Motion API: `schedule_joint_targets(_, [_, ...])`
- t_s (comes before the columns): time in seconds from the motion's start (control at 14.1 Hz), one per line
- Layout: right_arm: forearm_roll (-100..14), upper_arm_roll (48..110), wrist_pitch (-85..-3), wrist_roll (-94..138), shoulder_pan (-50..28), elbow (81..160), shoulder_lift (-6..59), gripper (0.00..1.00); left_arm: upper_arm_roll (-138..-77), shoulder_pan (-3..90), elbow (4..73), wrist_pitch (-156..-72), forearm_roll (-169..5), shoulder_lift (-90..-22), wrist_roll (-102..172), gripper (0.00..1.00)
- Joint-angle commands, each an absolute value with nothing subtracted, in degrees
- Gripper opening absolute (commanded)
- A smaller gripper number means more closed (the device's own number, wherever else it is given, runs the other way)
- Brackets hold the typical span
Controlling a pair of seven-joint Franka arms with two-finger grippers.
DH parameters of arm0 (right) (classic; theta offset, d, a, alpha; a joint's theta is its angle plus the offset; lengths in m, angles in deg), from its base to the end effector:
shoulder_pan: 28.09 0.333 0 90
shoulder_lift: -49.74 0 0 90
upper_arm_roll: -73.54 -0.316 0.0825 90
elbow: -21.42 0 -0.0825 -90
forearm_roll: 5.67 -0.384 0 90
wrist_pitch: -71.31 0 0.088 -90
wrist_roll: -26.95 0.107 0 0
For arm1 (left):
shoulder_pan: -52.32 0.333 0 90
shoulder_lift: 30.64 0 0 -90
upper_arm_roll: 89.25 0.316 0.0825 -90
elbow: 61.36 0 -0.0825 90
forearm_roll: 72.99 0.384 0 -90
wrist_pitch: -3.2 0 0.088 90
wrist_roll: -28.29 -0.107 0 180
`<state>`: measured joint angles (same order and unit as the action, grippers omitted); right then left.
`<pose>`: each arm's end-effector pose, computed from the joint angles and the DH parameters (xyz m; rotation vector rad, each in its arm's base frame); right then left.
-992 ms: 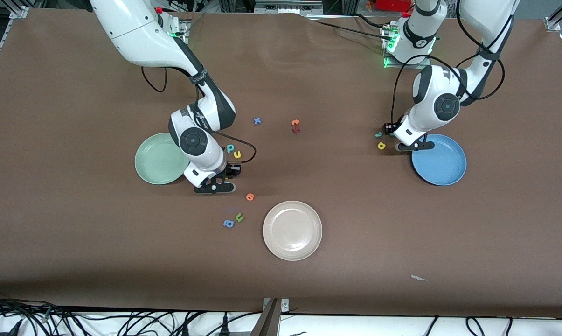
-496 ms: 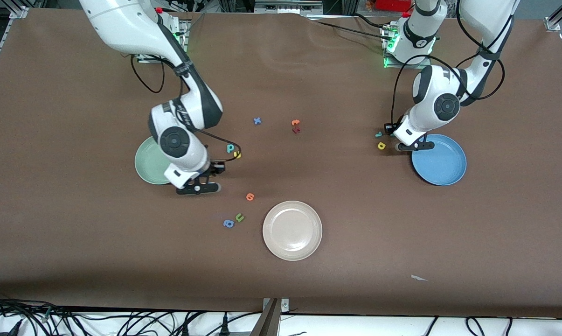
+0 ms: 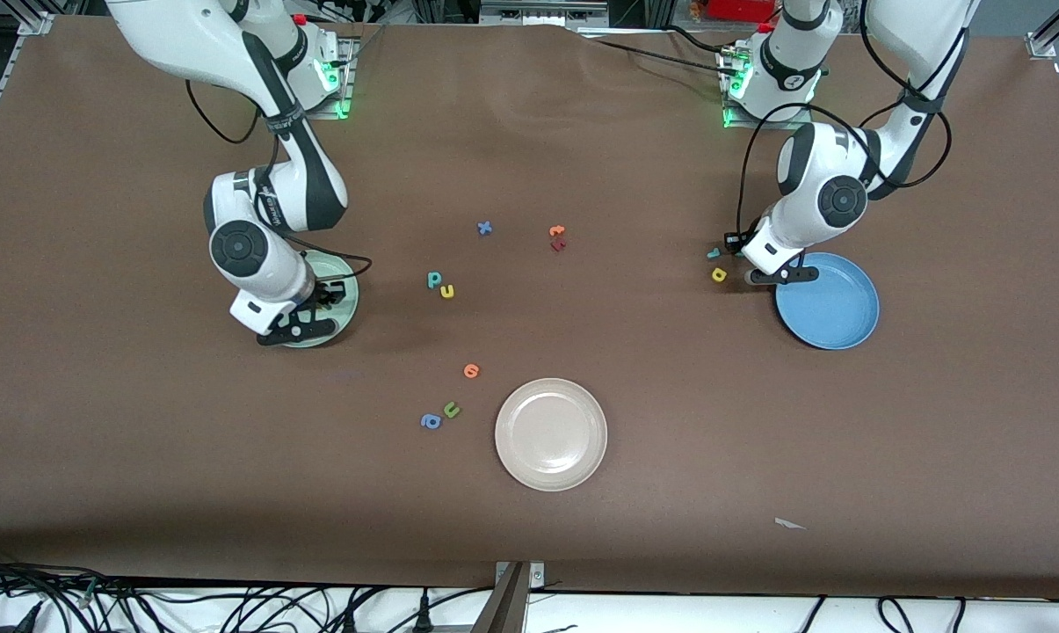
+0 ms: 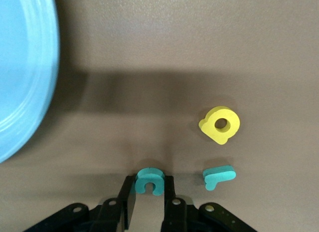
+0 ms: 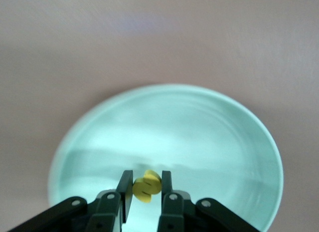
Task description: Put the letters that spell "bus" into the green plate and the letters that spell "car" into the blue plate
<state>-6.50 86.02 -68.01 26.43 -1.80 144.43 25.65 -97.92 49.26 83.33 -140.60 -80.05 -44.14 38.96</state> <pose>0.5405 0.1311 0.1977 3.0180 0.3813 -0.1759 0.4227 -0.0908 0.1708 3.0666 0.1379 -0.4071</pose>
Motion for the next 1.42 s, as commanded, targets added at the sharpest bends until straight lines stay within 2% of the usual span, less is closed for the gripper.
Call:
schedule_joint_targets(0.0, [-6.46,87.60,-70.55,23.35,-1.37,148.34,27.77,0.36,-97.95,49.69,83.39,-141.20,-79.40,-44.18,37.78,0.02])
schedule_joint_targets(0.07, [-6.55,87.69,-70.46,23.52,-1.46,148.25,27.77,0.78,-97.95,49.69,83.04,-140.60,-79.40,-43.92,37.78,0.02])
schedule_joint_targets(0.14, [-6.55,87.69,-70.29,23.87,-1.37,147.99,27.85,1.00,-97.78,49.77,82.69,-140.24,-79.49,-43.57,37.78,0.02])
schedule_joint_targets(0.28, [-6.72,87.69,-69.14,24.05,-1.37,147.28,28.81,1.00,-97.52,50.47,79.89,-136.04,-79.40,-43.21,37.95,0.02])
schedule_joint_targets(0.43, [-7.34,86.91,-64.78,26.84,-0.94,144.57,30.39,0.99,-97.43,51.00,73.41,-125.62,-79.40,-43.21,37.96,0.02])
schedule_joint_targets(0.57, [-7.34,83.14,-56.44,37.27,-0.84,138.79,30.23,0.99,-97.43,53.97,65.24,-113.92,-79.40,-43.56,36.74,0.02])
schedule_joint_targets(0.71, [-7.34,79.62,-53.15,44.58,-0.84,135.69,29.61,0.98,-97.34,57.93,60.12,-107.74,-79.40,-43.74,31.39,0.01])
schedule_joint_targets(0.78, [-7.34,77.78,-53.58,46.88,-0.84,135.59,29.44,0.95,-97.34,60.38,58.88,-107.02,-78.80,-43.74,28.58,0.00])
schedule_joint_targets(0.99, [-6.90,73.03,-55.86,46.99,-0.76,134.36,26.81,0.78,-97.43,65.93,57.82,-107.01,-71.87,-44.43,21.37,0.00])
schedule_joint_targets(1.13, [-6.81,69.33,-61.30,47.25,0.03,134.36,25.31,0.75,-97.43,69.10,55.80,-107.54,-69.22,-48.64,18.89,0.00])
schedule_joint_targets(1.28, [-7.34,69.06,-63.60,49.52,1.00,133.92,23.64,0.73,-97.43,69.46,55.53,-110.69,-65.36,-52.59,18.97,0.00])
schedule_joint_targets(1.35, [-7.25,68.97,-64.39,50.32,1.70,133.92,23.20,0.55,-97.43,69.90,55.70,-112.19,-65.26,-53.66,19.06,0.00])
